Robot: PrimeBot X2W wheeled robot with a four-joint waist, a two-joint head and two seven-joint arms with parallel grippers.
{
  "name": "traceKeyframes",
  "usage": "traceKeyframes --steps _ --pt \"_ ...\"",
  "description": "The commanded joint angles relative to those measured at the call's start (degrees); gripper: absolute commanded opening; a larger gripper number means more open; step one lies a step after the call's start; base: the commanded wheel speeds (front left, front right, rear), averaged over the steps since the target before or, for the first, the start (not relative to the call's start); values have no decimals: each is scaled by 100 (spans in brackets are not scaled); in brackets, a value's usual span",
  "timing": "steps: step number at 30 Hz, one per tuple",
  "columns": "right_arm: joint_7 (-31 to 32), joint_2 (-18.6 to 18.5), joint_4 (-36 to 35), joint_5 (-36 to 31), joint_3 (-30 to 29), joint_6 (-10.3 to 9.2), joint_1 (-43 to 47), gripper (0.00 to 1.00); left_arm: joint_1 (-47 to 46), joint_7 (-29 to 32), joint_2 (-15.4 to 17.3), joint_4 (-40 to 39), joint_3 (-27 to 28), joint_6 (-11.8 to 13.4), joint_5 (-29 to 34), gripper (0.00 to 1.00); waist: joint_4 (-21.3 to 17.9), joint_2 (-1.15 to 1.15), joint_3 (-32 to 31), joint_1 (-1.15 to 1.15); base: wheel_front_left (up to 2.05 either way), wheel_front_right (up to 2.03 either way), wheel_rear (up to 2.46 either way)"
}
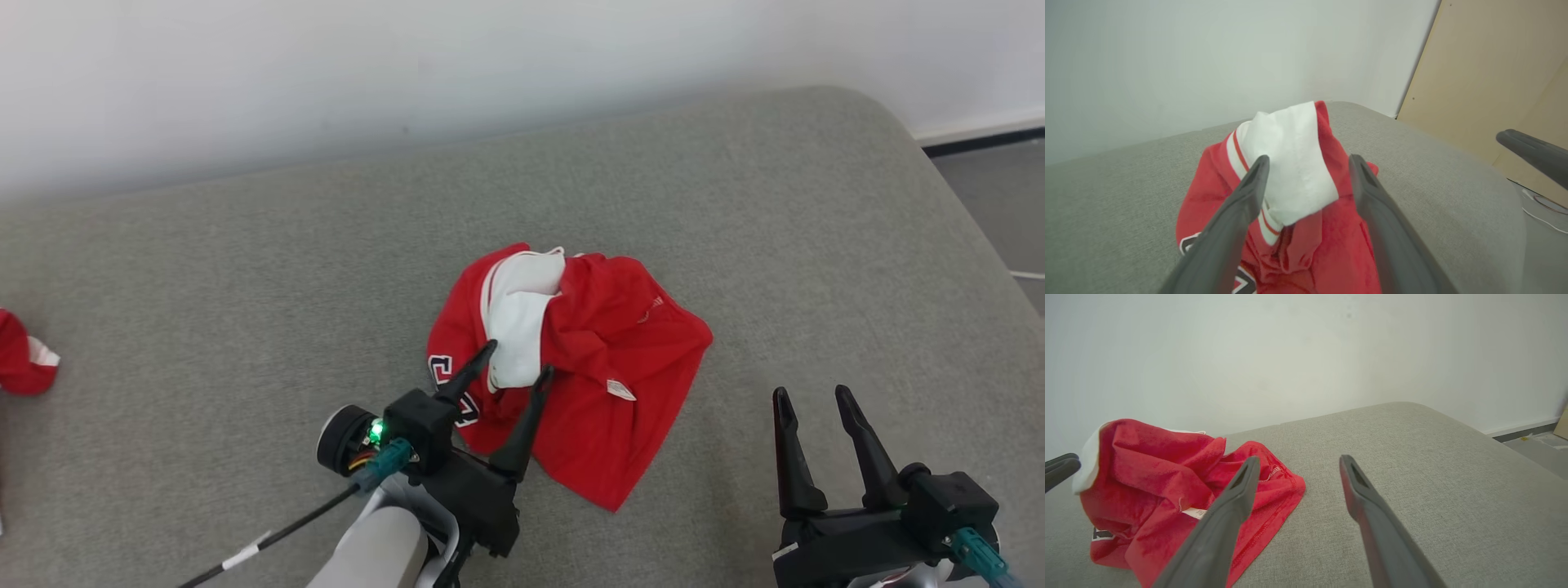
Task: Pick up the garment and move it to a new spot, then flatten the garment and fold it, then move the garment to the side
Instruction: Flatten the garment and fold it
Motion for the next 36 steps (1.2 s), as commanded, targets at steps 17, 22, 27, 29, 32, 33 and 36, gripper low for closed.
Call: traceKeyframes --steps 17,22,27,29,32,33,36 --pt "-140 15 53 13 -110 -13 4 100 -943 -19 390 31 256 10 -148 0 70 -1 135 -1 0 0 0" --pt "-162 16 139 47 -70 -13 -2 100 -1889 18 963 -195 264 10 -219 0 159 -1 9 -1 0 0 0" --pt "-179 18 211 78 4 -13 38 100 -3022 316 1557 -409 100 10 -193 0 138 -1 -120 -1 0 0 0" --pt "-189 17 235 106 36 -13 44 100 -3388 432 1734 -499 85 10 -197 0 111 -1 -149 -1 0 0 0" --pt "-199 18 271 160 76 -13 54 100 -3683 589 1826 -577 57 10 -315 0 77 -1 -167 -1 0 0 0" --pt "-197 17 280 180 83 -13 60 100 -3706 596 1823 -594 57 10 -369 0 71 -1 -166 -1 0 0 0" --pt "-205 18 309 213 105 -13 60 100 -3417 643 1733 -566 -49 10 -494 0 47 -1 -153 -1 0 0 0"
